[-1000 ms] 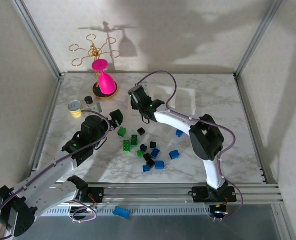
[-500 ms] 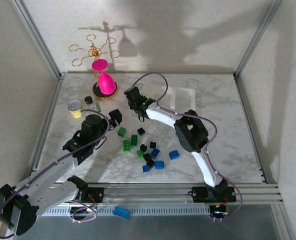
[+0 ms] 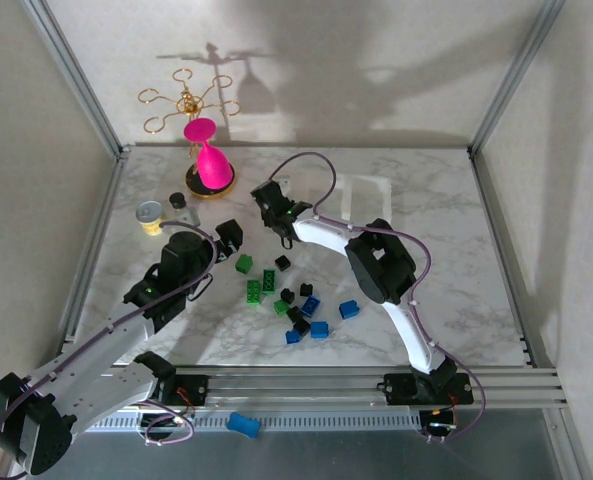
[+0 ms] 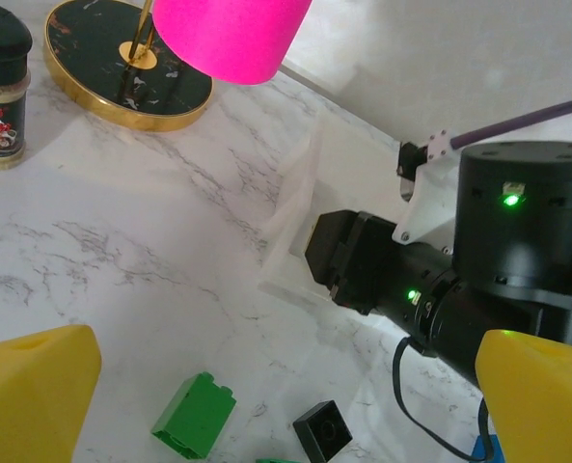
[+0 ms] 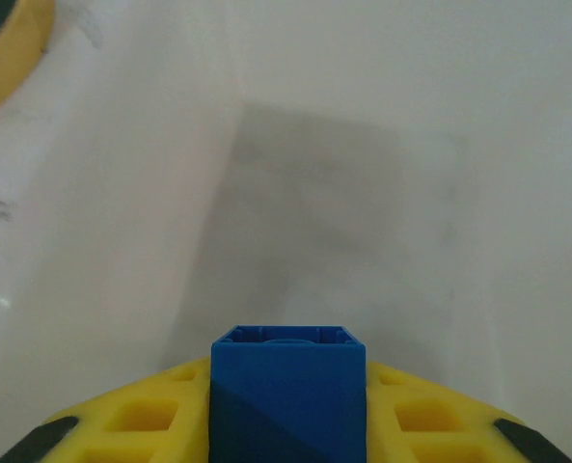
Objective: Sort the legos into containers by color
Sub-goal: Place the lego in the container.
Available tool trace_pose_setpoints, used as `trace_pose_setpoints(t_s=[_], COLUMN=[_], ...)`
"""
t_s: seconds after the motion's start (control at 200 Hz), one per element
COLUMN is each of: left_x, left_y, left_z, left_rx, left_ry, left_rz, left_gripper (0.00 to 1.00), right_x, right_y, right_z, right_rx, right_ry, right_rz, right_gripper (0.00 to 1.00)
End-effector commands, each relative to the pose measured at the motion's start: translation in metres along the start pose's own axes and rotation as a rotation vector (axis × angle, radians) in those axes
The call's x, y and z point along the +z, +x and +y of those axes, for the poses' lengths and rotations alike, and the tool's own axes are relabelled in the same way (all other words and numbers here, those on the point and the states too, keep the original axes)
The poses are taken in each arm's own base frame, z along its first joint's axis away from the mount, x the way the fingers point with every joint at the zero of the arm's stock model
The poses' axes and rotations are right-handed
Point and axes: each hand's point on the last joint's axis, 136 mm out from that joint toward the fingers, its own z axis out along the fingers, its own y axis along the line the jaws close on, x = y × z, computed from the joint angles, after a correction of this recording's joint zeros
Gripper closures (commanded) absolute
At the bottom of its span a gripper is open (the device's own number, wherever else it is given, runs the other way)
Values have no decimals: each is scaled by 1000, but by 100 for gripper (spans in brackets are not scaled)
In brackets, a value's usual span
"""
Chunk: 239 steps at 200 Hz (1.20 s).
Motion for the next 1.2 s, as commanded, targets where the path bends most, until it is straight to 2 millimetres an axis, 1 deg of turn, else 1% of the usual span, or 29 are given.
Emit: trace_pose_setpoints(t_s=[0.0,0.19,0.345,0.491,0.701,0.771,0.926,1.056,1.191], left_x=[-3,-4,-6,-7,-7,-7,-7,-8,-10], left_y=[-1,-1,-3,-4,-4,-4,-3,-4,-7], left_z=[7,6,5,5,3,3,4,2,-2], left_rx=[-15,-21,-24,-26,-25,-25,-23,-26,-26], left_ry=[-17,-12,-8,-7,-2,0,-2,1,20], left_rz=[-4,-5,-7,-13,-10,-9,-6,-6,-8], left_gripper=[0,0,0,0,1,0,0,0,0], right_x=[-13,-28,-36,-45,-51,-54,-60,-59,-77], right_y=[-8,-7,-1,-1,-10,-15,-26,-29,-42], right_z=[-1,2,2,0,1,1,3,4,10], right_rx=[1,6,15,29,28,29,33,29,54], right_ry=[0,-7,-14,-20,-18,-19,-33,-24,-86], right_rz=[-23,-36,-28,-37,-53,-64,-87,-79,-105], right_gripper=[75,76,75,72,63,60,57,55,53])
